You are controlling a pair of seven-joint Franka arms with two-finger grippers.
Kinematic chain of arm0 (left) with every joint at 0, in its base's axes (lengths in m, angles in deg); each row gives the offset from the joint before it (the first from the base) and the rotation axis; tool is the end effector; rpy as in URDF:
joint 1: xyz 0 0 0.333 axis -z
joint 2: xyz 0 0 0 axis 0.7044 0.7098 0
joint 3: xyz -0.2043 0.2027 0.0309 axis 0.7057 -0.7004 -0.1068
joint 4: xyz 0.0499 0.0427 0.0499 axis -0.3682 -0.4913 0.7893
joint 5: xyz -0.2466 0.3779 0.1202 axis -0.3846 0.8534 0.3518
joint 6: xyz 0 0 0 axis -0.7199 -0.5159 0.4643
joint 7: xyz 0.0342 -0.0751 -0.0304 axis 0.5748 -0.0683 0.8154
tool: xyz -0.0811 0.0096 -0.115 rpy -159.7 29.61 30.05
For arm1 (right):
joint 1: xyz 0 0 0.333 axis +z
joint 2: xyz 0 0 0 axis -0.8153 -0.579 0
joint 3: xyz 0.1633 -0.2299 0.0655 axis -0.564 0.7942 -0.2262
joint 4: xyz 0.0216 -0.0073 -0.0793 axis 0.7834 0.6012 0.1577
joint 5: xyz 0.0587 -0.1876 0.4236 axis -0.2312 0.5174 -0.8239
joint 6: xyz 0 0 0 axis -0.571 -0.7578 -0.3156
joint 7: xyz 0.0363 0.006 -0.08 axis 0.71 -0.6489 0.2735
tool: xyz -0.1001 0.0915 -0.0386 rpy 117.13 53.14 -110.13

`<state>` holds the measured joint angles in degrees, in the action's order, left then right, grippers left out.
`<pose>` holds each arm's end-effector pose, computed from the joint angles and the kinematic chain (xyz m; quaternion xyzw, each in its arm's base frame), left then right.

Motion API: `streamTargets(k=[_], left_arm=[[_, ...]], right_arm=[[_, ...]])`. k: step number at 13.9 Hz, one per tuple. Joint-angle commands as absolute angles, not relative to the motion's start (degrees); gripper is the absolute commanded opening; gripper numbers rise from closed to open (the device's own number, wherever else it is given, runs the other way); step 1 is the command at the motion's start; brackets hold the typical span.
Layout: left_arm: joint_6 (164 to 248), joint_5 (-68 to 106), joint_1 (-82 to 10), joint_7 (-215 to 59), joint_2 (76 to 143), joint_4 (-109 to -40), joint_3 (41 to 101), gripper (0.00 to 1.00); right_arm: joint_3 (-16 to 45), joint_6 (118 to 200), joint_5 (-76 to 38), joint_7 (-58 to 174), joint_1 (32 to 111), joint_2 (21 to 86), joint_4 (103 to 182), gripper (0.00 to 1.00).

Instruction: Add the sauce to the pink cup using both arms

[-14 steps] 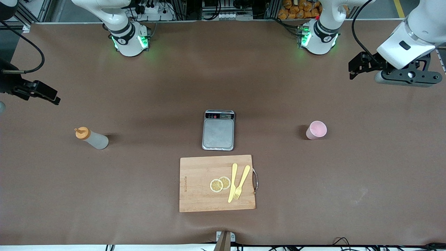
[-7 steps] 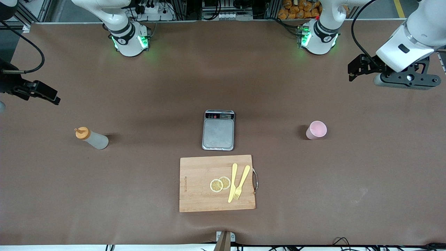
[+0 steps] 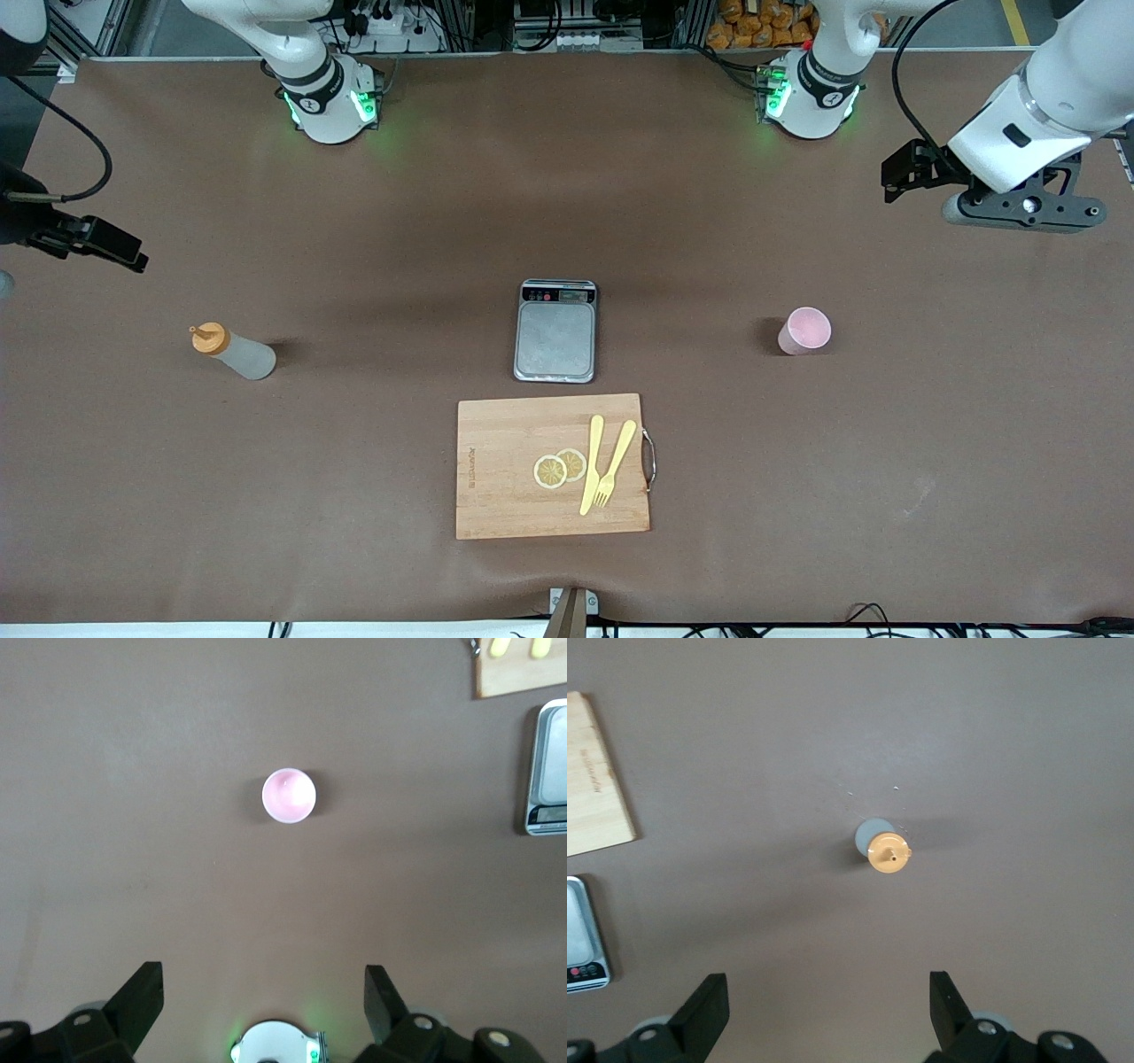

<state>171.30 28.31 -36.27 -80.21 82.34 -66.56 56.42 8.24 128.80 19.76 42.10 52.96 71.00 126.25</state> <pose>0.5873 -0.1279 0.5550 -0.9951 0.0680 0.0703 0.0163 0.6489 -0.0123 0.5579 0.9944 -0.0997 -0.0296 0.0198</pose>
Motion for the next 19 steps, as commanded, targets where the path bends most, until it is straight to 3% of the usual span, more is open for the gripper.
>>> streamTargets(k=[1, 5, 10, 19], left_arm=[[171.0, 27.2, -38.6, -80.0, 82.6, -67.8, 56.5, 1.00], [179.3, 27.2, -40.4, -80.7, 82.0, -74.6, 56.4, 1.00], [199.0, 27.2, -41.4, -80.7, 83.6, -88.0, 56.4, 1.00], [211.0, 27.4, -42.1, -81.4, 97.4, -89.4, 56.4, 1.00]], right_arm=[[7.5, 128.8, 19.4, 42.4, 46.9, 71.0, 127.6, 1.00], [7.6, 128.7, 15.9, 42.5, 41.3, 69.6, 127.6, 1.00], [7.6, 128.8, 12.9, 41.7, 32.9, 64.4, 127.2, 1.00], [7.6, 128.8, -6.6, 40.7, 17.4, 47.1, 125.6, 1.00]])
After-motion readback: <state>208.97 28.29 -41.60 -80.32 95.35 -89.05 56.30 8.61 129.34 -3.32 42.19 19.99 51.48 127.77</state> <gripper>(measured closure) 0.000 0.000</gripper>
